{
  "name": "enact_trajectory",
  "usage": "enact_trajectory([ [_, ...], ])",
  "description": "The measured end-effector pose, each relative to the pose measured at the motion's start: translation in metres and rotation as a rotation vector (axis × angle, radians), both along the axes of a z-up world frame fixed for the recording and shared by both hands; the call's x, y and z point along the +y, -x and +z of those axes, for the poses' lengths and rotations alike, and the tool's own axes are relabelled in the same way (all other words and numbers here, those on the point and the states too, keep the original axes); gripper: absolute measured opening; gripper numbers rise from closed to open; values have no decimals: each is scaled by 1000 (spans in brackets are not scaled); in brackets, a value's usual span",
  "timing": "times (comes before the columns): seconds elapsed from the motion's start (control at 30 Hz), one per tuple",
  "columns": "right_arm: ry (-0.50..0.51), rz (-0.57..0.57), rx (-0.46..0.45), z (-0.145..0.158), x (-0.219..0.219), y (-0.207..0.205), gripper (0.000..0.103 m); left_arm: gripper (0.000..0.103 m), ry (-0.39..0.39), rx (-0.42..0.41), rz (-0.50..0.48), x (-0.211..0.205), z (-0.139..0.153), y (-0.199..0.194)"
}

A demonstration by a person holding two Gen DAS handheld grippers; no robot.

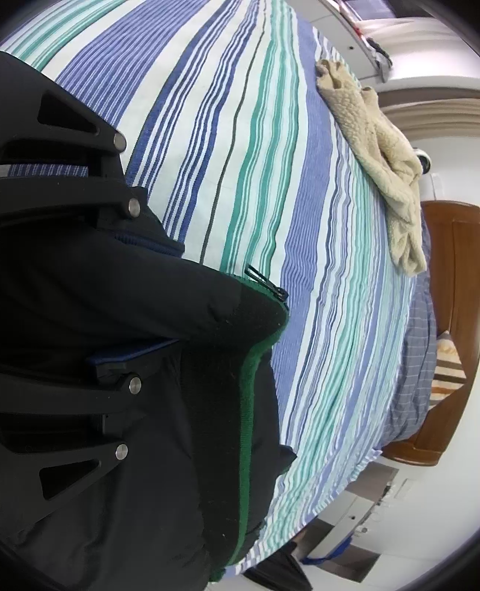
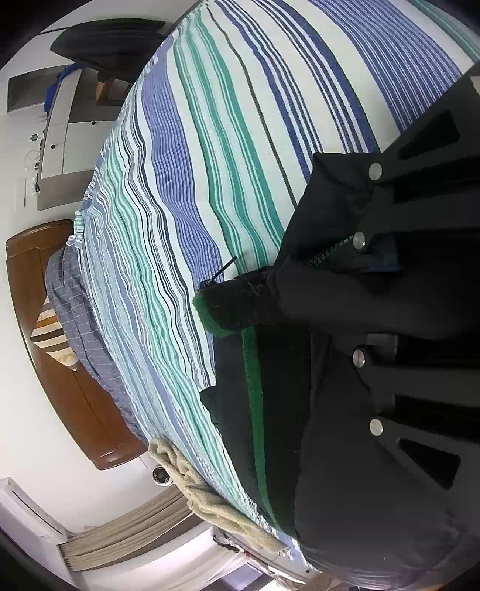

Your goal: Fold large clothes

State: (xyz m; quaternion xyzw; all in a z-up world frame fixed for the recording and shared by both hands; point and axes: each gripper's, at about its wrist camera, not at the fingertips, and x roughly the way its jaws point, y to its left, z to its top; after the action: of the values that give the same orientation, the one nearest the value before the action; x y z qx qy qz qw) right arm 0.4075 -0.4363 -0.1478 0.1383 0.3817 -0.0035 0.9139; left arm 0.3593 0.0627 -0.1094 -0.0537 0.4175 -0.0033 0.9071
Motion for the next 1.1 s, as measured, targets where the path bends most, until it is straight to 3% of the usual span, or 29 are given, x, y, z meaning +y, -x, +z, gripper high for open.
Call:
enact_trajectory([
  [0.13, 2, -3, 10, 4, 1, 1, 20, 62, 44, 10, 8, 8, 8, 7],
  [0.2, 9, -10, 41, 12, 2, 0, 21, 68, 89, -1, -21, 14, 26, 30],
  [0.23, 16, -24, 56, 16, 3, 1, 24, 74, 107, -23, -47, 16, 34, 45],
  [0.27, 18, -54, 64, 26, 3, 6, 27, 87, 117, -65, -78, 17, 43, 66],
  [0.3, 19, -81, 54, 34, 3, 13, 36, 99, 117, -106, -100, 17, 49, 81],
  [0.33, 23, -105, 32, 43, 3, 23, 45, 101, 110, -183, -129, 17, 55, 105],
  [0.47, 84, -178, 5, 66, 8, 62, 54, 101, 132, -360, -199, 11, 52, 155],
  [0.53, 107, -230, 23, 69, 8, 80, 54, 100, 133, -386, -235, 5, 59, 158],
  [0.67, 54, -405, 16, 64, 2, 129, 54, 101, 194, -401, -283, 9, 64, 158],
  [0.8, 31, -488, 61, 53, -5, 154, 54, 101, 187, -363, -281, 7, 57, 154],
  [0.97, 77, -522, 91, 48, -10, 166, 54, 101, 209, -369, -278, 12, 58, 156],
  [1.1, 99, -459, 89, 49, -4, 162, 54, 101, 180, -361, -298, 5, 54, 158],
])
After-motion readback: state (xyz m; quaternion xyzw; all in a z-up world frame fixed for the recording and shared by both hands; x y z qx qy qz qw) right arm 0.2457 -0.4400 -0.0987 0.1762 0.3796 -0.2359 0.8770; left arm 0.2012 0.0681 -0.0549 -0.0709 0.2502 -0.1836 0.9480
